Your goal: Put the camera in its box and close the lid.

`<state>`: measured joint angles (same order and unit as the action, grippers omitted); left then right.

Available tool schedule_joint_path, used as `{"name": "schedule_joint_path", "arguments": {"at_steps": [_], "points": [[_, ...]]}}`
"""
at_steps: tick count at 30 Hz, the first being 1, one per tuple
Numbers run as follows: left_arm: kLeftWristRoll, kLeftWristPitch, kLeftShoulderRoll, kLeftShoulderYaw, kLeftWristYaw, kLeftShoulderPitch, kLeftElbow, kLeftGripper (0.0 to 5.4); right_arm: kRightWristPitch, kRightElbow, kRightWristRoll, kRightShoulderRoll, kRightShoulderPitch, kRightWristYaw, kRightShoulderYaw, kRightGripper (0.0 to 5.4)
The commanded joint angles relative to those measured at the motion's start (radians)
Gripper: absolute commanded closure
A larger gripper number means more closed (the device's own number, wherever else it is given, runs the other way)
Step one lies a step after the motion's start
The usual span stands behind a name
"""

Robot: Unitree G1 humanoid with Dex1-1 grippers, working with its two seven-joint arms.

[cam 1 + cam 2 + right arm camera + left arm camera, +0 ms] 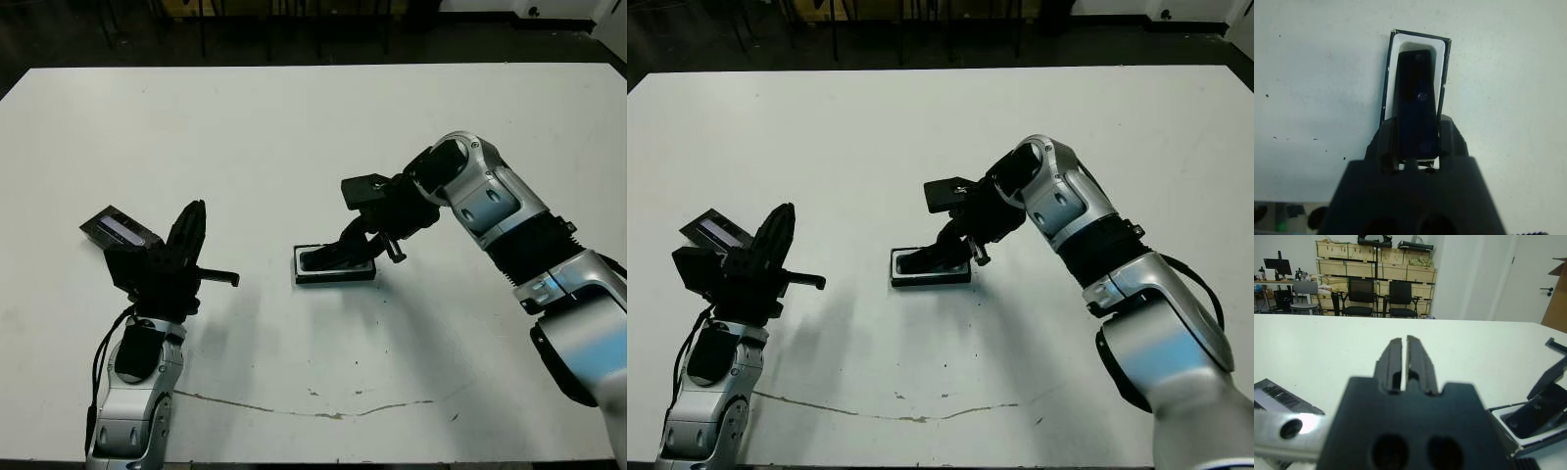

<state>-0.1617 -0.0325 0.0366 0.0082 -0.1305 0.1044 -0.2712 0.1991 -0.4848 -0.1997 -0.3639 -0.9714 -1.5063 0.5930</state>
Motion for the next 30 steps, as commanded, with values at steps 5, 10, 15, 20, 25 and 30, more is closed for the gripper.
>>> {"name": "schedule_joint_path", "arguments": {"at_steps": [5, 10, 15, 20, 25, 30], "points": [[0.008, 0.004, 0.003, 0.001, 0.001, 0.013, 0.015, 5.40, 0.021, 0.037, -0.004, 0.031, 0.038, -0.005, 0.034, 4.72], [0.005, 0.005, 0.001, 0.001, 0.002, 0.011, 0.017, 5.40, 0.036, 0.028, -0.005, 0.034, 0.031, -0.025, 0.053, 4.72], [0.006, 0.005, 0.002, 0.001, 0.003, 0.008, 0.019, 5.40, 0.027, 0.027, -0.001, 0.036, 0.040, -0.024, 0.055, 4.72], [0.008, 0.008, 0.002, 0.001, 0.004, 0.006, 0.018, 5.40, 0.074, -0.007, 0.025, 0.036, 0.023, -0.068, 0.042, 4.54], [-0.001, 0.014, 0.002, 0.001, 0.001, 0.005, 0.017, 5.40, -0.113, -0.080, 0.079, 0.015, -0.010, -0.107, -0.004, 3.70], [0.005, 0.013, 0.002, -0.001, 0.003, 0.006, 0.016, 5.40, -0.147, -0.100, 0.110, -0.019, -0.038, -0.105, -0.037, 2.82]]}}
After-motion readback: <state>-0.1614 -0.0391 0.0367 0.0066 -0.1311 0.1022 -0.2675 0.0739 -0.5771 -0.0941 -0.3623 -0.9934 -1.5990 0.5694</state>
